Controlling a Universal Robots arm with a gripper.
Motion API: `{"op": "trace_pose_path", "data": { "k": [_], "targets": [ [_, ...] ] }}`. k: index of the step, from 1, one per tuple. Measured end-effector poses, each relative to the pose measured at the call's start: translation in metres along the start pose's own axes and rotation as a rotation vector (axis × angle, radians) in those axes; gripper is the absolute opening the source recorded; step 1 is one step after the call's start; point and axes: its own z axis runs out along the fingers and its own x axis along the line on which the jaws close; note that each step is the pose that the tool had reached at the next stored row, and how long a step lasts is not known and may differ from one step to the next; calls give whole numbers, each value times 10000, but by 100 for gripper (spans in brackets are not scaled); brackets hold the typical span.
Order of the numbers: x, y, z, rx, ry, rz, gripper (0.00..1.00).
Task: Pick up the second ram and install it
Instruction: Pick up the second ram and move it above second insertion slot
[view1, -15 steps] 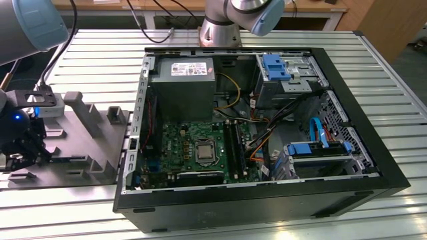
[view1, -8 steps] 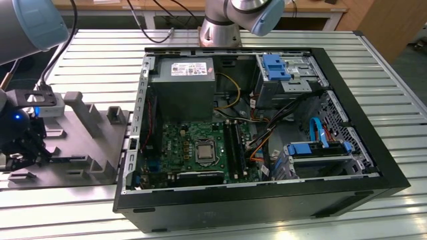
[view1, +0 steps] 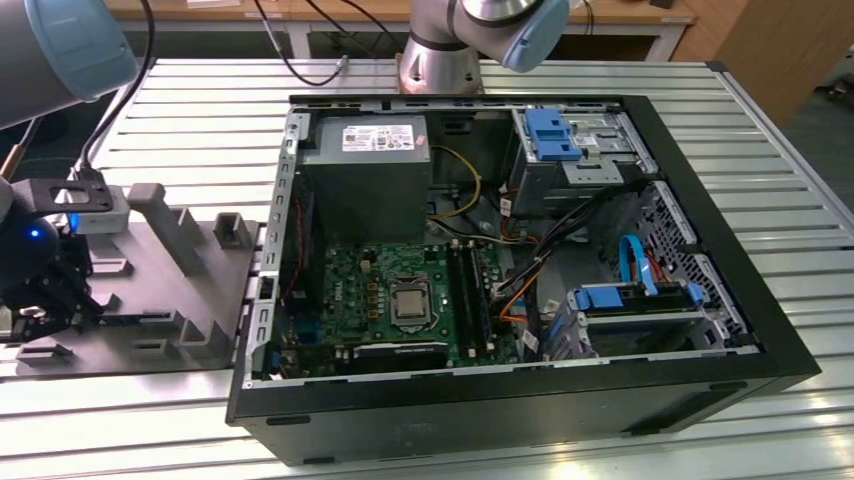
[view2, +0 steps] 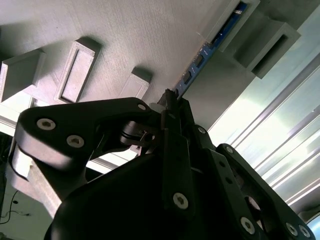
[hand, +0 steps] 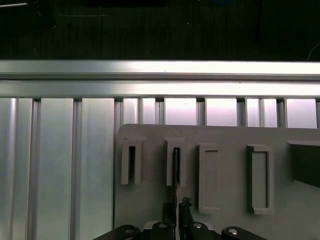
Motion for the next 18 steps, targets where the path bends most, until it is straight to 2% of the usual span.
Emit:
{"op": "trace_pose_path", "data": {
  "k": [12,15,16,18],
  "targets": [
    [0,-5,0,1,0,1,19],
    [0,-6,0,0,0,1,17],
    [0,-7,0,1,0,0,11],
    [0,-7,0,0,0,0,11]
  ]
}}
